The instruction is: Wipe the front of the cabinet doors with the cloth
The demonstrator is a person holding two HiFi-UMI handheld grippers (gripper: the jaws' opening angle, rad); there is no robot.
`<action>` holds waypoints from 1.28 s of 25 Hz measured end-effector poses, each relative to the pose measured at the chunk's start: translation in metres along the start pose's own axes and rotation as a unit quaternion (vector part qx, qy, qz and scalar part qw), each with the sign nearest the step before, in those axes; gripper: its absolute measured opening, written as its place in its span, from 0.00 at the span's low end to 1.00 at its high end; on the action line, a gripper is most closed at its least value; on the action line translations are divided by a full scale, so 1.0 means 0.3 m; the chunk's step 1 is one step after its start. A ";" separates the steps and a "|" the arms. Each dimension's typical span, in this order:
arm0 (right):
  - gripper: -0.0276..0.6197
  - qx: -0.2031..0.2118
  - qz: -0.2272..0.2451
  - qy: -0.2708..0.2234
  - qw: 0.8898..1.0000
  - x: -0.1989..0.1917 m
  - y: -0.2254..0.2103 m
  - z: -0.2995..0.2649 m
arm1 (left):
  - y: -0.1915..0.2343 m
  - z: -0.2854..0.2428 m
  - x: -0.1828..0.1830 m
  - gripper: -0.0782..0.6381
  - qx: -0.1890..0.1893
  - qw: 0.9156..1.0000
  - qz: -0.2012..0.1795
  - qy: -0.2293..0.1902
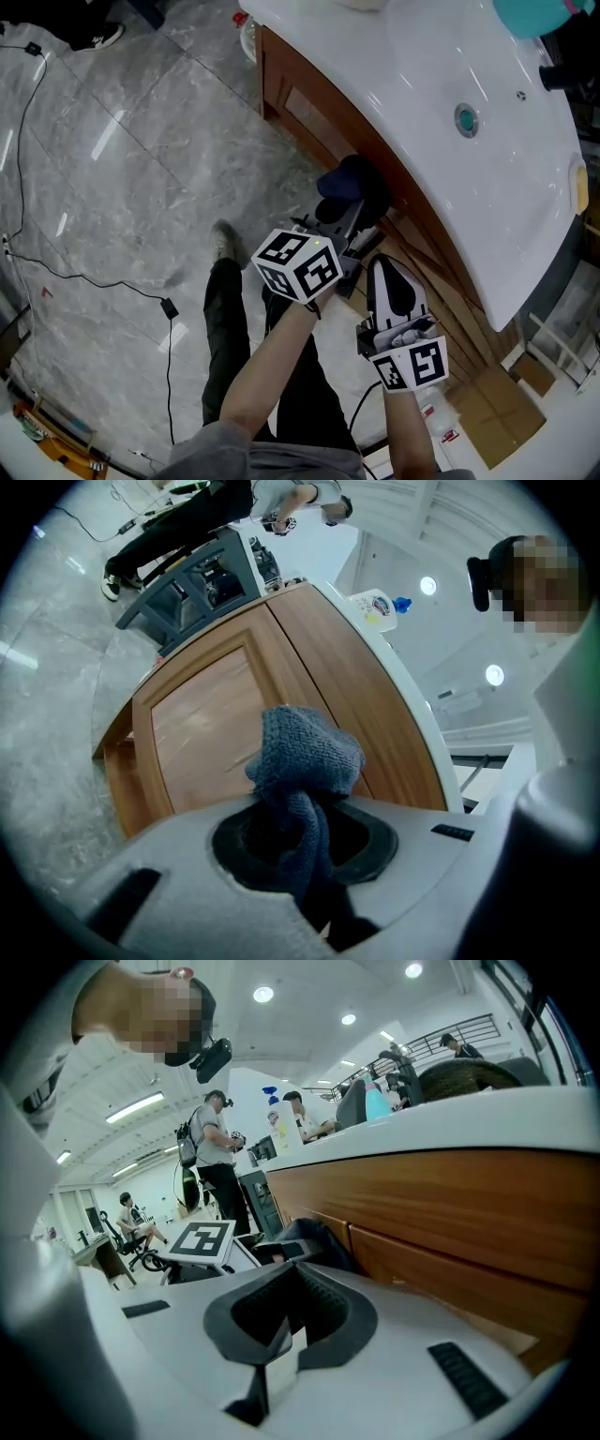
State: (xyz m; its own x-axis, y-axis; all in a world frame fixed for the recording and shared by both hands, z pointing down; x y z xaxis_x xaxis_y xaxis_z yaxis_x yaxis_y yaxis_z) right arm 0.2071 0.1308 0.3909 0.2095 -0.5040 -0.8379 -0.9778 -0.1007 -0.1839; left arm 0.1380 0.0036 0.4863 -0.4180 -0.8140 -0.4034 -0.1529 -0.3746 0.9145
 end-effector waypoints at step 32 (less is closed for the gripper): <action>0.06 -0.003 -0.009 0.019 1.000 -0.123 -0.053 -0.090 | 0.534 -0.002 -0.264 0.18 0.166 0.983 0.059 0.055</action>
State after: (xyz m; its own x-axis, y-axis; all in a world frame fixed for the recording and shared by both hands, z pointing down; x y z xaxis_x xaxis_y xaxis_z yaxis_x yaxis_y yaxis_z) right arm 0.2146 0.1279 0.4387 0.2267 -0.5340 -0.8145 -0.9739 -0.1157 -0.1952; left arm 0.1471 0.0079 0.6646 -0.3546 -0.8926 -0.2785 -0.4013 -0.1237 0.9076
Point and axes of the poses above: the fingertips, and each gripper's own axes: z backward along the fingers, y to its left, x out of its top, the point moved 8 cm from there along z, backward along the fingers, and after that the axes turned 10 degrees about -x, right-handed, at the moved point
